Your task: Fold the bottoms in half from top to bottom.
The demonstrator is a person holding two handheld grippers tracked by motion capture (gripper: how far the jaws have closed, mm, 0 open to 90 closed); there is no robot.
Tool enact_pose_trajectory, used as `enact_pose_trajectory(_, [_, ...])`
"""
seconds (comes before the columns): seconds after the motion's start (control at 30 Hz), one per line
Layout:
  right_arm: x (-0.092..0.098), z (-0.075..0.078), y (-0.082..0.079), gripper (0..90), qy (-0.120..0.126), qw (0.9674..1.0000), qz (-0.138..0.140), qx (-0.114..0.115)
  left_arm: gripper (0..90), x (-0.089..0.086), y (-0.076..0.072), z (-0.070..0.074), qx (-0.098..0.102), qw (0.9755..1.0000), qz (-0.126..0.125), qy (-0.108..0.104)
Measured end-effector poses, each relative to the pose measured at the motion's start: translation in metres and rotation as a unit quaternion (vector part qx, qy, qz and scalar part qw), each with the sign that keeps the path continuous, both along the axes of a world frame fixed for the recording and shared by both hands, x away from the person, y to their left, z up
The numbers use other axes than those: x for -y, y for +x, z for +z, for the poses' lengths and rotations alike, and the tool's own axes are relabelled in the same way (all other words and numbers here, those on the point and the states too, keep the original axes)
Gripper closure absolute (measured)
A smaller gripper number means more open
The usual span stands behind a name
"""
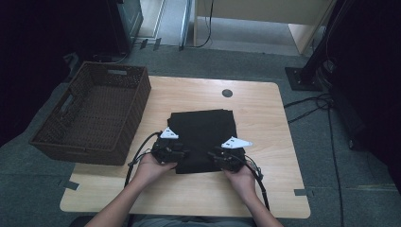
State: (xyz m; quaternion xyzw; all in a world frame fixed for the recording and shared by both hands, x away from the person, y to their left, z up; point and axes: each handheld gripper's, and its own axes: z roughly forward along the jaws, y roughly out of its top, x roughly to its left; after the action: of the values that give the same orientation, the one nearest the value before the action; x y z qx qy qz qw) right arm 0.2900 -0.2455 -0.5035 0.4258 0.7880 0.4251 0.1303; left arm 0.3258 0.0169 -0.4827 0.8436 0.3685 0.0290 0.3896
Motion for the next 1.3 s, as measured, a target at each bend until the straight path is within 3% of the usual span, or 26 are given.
enact_pose_trajectory(0.27, [0.000, 0.005, 0.002, 58.6, 0.006, 0.9999, -0.009, -0.008, 45.6, -0.003, 0.008, 0.008, 0.008, 0.9999, 0.001, -0.010])
enact_pose_trajectory(0.33, [-0.001, 0.010, 0.004, 58.9, 0.011, 0.9997, -0.014, -0.016, 44.2, -0.004, 0.015, 0.011, 0.010, 0.9999, 0.005, -0.001])
enact_pose_trajectory(0.5, [-0.006, 0.017, 0.007, 59.5, 0.012, 0.9996, -0.021, -0.011, 41.9, -0.008, 0.036, 0.018, 0.011, 0.9995, 0.028, -0.009])
enact_pose_trajectory(0.6, [-0.012, 0.018, 0.009, 59.5, 0.010, 0.9997, -0.020, -0.010, 40.1, -0.007, 0.050, 0.020, 0.018, 0.9990, 0.041, 0.005])
enact_pose_trajectory(0.77, [-0.021, 0.015, 0.010, 59.5, 0.005, 0.9998, -0.017, -0.005, 38.6, -0.009, 0.076, 0.017, 0.007, 0.9981, 0.060, 0.003])
enact_pose_trajectory(0.9, [-0.028, 0.011, 0.010, 59.4, -0.004, 0.9999, -0.015, -0.008, 36.3, -0.011, 0.097, 0.011, -0.011, 0.9957, 0.092, 0.006])
enact_pose_trajectory(1.0, [-0.030, 0.008, 0.010, 59.5, -0.006, 0.9998, -0.016, -0.003, 35.6, -0.010, 0.107, 0.008, -0.006, 0.9944, 0.105, 0.009])
enact_pose_trajectory(1.1, [-0.029, 0.006, 0.010, 59.5, -0.004, 0.9999, -0.015, -0.005, 34.0, -0.009, 0.116, 0.008, -0.009, 0.9933, 0.114, 0.017])
enact_pose_trajectory(1.3, [-0.030, 0.000, 0.007, 59.6, -0.001, 0.9998, -0.022, 0.004, 31.5, 0.000, 0.130, 0.010, 0.006, 0.9930, 0.114, 0.029])
